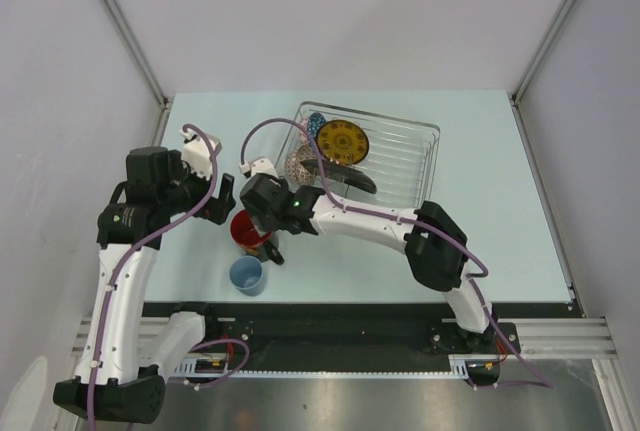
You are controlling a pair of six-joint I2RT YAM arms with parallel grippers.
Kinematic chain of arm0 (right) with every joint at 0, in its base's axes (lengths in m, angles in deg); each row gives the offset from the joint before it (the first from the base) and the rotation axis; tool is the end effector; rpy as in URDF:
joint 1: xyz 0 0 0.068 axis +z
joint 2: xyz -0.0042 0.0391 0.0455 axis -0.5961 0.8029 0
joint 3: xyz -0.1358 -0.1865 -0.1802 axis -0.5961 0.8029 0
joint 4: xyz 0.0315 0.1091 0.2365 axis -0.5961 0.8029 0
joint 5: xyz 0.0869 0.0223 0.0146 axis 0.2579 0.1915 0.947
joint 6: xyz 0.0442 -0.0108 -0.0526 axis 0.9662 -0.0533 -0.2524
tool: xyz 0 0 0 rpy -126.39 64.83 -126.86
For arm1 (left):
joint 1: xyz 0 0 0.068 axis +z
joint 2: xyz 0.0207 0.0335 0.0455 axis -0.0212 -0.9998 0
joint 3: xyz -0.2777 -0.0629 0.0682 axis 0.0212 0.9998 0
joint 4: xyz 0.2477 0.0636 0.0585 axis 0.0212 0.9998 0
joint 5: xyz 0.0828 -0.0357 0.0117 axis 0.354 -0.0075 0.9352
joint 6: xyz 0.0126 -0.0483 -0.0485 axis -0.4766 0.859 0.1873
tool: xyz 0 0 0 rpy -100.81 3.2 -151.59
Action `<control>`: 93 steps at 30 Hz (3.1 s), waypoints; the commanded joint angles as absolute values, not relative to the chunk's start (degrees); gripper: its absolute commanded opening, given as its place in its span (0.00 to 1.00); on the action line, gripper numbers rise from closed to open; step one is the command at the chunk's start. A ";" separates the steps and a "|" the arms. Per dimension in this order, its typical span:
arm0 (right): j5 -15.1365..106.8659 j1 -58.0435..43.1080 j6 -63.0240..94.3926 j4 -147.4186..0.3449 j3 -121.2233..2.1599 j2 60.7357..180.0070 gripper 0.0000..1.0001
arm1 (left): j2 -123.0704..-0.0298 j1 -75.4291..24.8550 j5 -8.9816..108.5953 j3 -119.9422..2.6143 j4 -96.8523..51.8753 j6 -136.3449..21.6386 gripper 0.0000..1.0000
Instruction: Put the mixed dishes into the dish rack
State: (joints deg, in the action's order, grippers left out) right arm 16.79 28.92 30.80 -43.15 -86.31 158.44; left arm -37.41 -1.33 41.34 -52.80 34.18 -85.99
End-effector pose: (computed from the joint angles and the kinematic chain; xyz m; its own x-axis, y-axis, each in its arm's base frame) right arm 0.2246 0.4433 0.2550 -0.5628 -0.3969 -0.7251 -0.5767 0.8169 0.0005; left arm 0.1618 -0.0234 0.3757 -0.5303 0.3048 -0.7911 0.4392 0.8969 0.0512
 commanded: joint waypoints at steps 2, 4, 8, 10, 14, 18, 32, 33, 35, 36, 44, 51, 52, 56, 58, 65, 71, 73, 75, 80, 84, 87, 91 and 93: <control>19.24 29.15 31.02 -43.99 -90.07 162.51 0.62 | -36.68 -0.98 40.84 -52.41 32.44 -86.34 1.00; 19.76 29.15 31.11 -43.99 -89.89 163.21 0.61 | -36.86 -0.98 40.84 -52.59 32.52 -86.34 1.00; 20.47 29.06 31.02 -43.90 -89.81 165.76 0.57 | -36.86 -0.98 40.93 -52.59 32.26 -86.16 1.00; 20.56 28.97 30.84 -43.98 -89.72 166.46 0.56 | -36.94 -0.98 40.67 -52.68 32.35 -86.07 1.00; 21.00 28.62 30.93 -43.98 -89.72 167.70 0.41 | -36.77 -0.98 40.75 -52.68 32.26 -85.90 1.00; 21.35 28.45 30.84 -44.16 -89.63 167.70 0.26 | -36.59 -0.98 40.84 -52.41 32.44 -86.07 1.00; 19.24 27.83 29.44 -41.35 -95.43 158.65 0.00 | -37.82 -0.98 41.37 -58.90 31.39 -82.91 1.00; 19.15 27.74 29.35 -41.26 -96.04 157.86 0.00 | -37.91 -0.98 41.54 -59.96 31.12 -81.95 1.00; 19.15 27.65 29.00 -40.47 -98.14 155.58 0.00 | -38.26 -0.98 41.37 -64.42 30.77 -80.72 1.00; 19.06 27.39 28.91 -40.12 -99.11 154.79 0.00 | -38.44 -0.98 41.37 -66.28 30.42 -79.23 1.00; 20.38 25.11 26.63 -32.30 -116.42 150.83 0.00 | -44.84 -0.98 42.78 -90.45 31.46 -73.69 1.00; 31.87 9.16 37.13 -34.81 -117.34 138.28 0.00 | -46.44 -0.90 33.39 -96.88 28.58 -64.55 1.00; 37.03 5.98 39.08 -37.80 -108.44 135.04 0.00 | -46.52 -0.90 27.98 -96.80 27.87 -63.15 1.00; 55.06 -10.55 56.90 -61.59 -80.20 119.47 0.00 | -47.14 -0.98 11.43 -93.82 21.21 -53.06 1.00; 62.03 -17.68 68.04 -76.55 -69.74 114.18 0.00 | -46.62 -0.98 -1.09 -86.57 15.77 -48.57 1.00; 66.26 -16.12 76.87 -85.45 -68.98 115.22 0.00 | -46.26 -6.68 -11.03 -67.35 -10.34 -29.24 1.00; 66.44 -13.75 84.54 -95.75 -69.15 118.13 0.00 | -46.96 -10.74 -9.95 -62.09 -12.99 -29.65 1.00; 66.00 -12.52 84.54 -96.28 -69.06 118.92 0.00 | -47.66 -11.44 -10.22 -61.03 -14.49 -28.77 1.00; 65.21 -10.59 85.16 -97.33 -69.06 120.32 0.00 | -48.28 -12.49 -9.70 -60.68 -15.81 -28.77 1.00; 63.80 -7.07 86.03 -100.92 -68.98 122.96 0.00 | -48.46 -13.46 -5.92 -57.35 -26.07 -23.60 1.00; 62.92 -4.52 88.49 -106.20 -68.89 126.20 0.00 | -48.89 -14.17 -2.32 -54.17 -34.27 -17.52 1.00; 62.22 -2.67 90.52 -109.98 -69.06 127.62 0.00 | -49.69 -14.61 0.05 -54.34 -32.87 -19.09 1.00; 61.34 -1.00 91.84 -111.74 -68.98 129.64 0.00 | -49.87 -15.13 2.25 -54.43 -30.59 -21.47 1.00; 60.90 0.14 92.97 -113.67 -69.06 130.43 0.00 | -49.78 -15.22 3.57 -54.09 -30.14 -21.91 1.00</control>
State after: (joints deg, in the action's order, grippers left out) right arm 62.98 -1.77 87.48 -98.75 -66.18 131.36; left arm -50.24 -14.49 -0.08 -54.04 -28.02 -20.97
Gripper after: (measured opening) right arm 0.218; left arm 0.996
